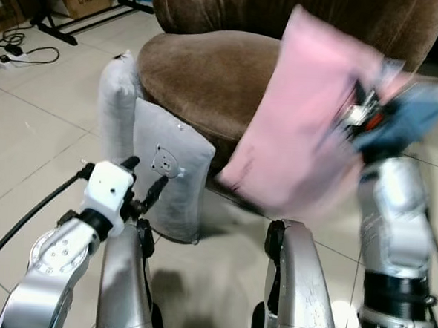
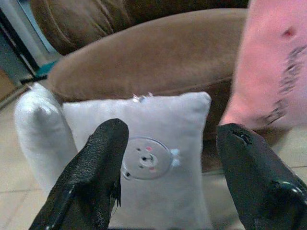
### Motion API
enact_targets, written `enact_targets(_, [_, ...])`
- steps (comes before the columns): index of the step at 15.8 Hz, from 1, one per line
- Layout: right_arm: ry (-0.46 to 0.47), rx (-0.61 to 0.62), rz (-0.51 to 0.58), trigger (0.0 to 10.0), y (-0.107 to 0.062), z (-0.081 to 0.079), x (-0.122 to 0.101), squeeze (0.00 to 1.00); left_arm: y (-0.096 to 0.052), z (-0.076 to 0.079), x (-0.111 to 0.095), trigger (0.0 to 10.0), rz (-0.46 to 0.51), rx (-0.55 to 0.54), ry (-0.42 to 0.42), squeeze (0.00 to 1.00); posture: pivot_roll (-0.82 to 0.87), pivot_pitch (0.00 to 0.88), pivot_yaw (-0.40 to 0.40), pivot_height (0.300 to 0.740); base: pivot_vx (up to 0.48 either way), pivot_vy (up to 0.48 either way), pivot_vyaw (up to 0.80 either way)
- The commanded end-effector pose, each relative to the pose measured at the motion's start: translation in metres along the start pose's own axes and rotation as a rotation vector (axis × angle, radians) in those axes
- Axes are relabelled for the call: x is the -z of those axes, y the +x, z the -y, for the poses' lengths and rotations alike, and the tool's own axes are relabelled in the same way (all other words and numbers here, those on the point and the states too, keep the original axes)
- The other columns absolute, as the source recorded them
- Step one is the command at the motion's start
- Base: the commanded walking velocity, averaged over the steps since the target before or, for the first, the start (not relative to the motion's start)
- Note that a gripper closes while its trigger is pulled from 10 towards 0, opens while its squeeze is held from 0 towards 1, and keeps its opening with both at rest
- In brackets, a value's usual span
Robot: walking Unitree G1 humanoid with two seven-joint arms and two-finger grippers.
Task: Move the pillow to the sofa from floor
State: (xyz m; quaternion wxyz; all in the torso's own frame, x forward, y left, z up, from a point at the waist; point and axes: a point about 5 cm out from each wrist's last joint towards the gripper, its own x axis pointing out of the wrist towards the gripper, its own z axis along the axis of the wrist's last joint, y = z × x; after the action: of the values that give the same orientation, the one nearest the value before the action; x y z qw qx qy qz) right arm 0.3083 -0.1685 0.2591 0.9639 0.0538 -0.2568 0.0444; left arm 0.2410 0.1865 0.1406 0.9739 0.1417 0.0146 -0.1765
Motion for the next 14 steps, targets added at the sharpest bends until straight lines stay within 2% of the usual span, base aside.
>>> enact_targets(1, [0.058, -0.035, 0.124, 10.0, 0.017, -0.020, -0.036, 0.00, 0.006, -0.007, -0.006, 10.0, 0.026, -0.031, 0.031, 0.00, -0.14, 0.000, 0.057, 0.386, 0.000, 0.000, 0.00])
enact_targets(3, [0.122, 0.002, 0.155, 10.0, 0.027, -0.029, -0.054, 0.00, 0.008, -0.014, -0.016, 10.0, 0.057, -0.057, 0.060, 0.00, -0.13, 0.000, 0.053, 0.406, 0.000, 0.000, 0.00])
enact_targets(5, [0.172, 0.018, 0.139, 10.0, 0.032, -0.033, -0.052, 0.00, 0.008, -0.018, -0.029, 10.0, 0.097, -0.063, 0.048, 0.00, -0.13, 0.000, 0.050, 0.421, 0.000, 0.000, 0.00])
enact_targets(7, [0.204, 0.023, 0.045, 10.0, 0.033, -0.044, -0.025, 0.00, 0.007, -0.011, -0.033, 10.0, 0.104, 0.006, 0.075, 0.00, -0.11, 0.000, 0.031, 0.446, 0.000, 0.000, 0.00])
enact_targets(9, [0.222, 0.031, -0.058, 10.0, 0.023, -0.052, 0.003, 0.00, 0.006, -0.009, -0.033, 10.0, 0.101, 0.011, 0.100, 0.00, -0.10, 0.000, 0.019, 0.466, 0.000, 0.000, 0.00])
enact_targets(12, [0.251, 0.052, -0.150, 10.0, 0.011, -0.057, 0.027, 0.00, 0.004, -0.012, -0.034, 10.0, 0.094, -0.001, 0.103, 0.00, -0.09, 0.000, 0.015, 0.496, 0.000, 0.000, 0.00])
enact_targets(14, [0.243, 0.051, -0.169, 10.0, 0.008, -0.058, 0.033, 0.00, 0.003, -0.012, -0.033, 10.0, 0.088, -0.004, 0.107, 0.00, -0.09, 0.000, 0.015, 0.511, 0.000, 0.000, 0.00])
